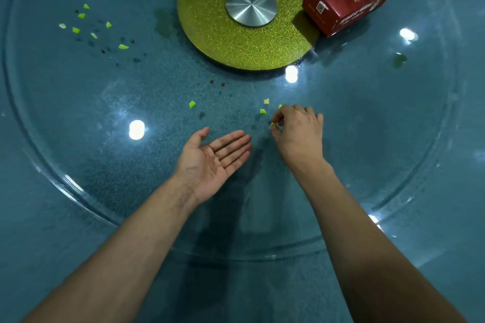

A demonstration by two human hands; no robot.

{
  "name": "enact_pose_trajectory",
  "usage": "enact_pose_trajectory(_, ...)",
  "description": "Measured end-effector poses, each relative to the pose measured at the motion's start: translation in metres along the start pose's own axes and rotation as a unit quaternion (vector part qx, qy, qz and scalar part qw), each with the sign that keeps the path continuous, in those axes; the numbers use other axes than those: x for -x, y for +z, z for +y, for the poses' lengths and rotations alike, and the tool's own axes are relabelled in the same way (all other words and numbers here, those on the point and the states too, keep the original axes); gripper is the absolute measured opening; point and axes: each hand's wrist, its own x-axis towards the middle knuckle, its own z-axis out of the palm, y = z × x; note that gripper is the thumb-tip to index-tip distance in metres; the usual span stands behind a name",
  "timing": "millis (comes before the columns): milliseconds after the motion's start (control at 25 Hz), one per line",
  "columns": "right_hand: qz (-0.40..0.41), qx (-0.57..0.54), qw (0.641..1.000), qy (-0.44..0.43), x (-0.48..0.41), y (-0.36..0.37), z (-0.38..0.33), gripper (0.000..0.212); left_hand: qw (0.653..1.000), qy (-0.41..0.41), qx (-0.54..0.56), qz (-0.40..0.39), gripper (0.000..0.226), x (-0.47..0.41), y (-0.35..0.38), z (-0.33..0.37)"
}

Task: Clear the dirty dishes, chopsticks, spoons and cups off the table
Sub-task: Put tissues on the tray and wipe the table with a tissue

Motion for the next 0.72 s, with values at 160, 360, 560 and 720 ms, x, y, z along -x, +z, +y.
enact_pose_trajectory(160, -0.018, -0.183, 0.983, 0.008, 0.014, -0.004, -0.008, 0.011, 1.000, 0.001, -0.003, -0.002, 0.062, -0.011, 0.001, -0.001)
enact_pose_trajectory(360, -0.058, -0.280, 0.958, -0.033, 0.038, -0.007, -0.026, 0.008, 0.999, -0.004, -0.035, -0.018, 0.058, -0.021, 0.008, -0.005)
enact_pose_trajectory(560, 0.060, -0.275, 0.959, 0.011, 0.019, -0.002, -0.006, 0.004, 1.000, 0.008, 0.011, -0.019, 0.055, -0.023, 0.007, -0.003)
enact_pose_trajectory(720, 0.098, -0.173, 0.979, 0.031, -0.005, 0.003, 0.008, 0.022, 0.999, 0.001, 0.006, -0.032, 0.061, -0.018, 0.004, 0.000)
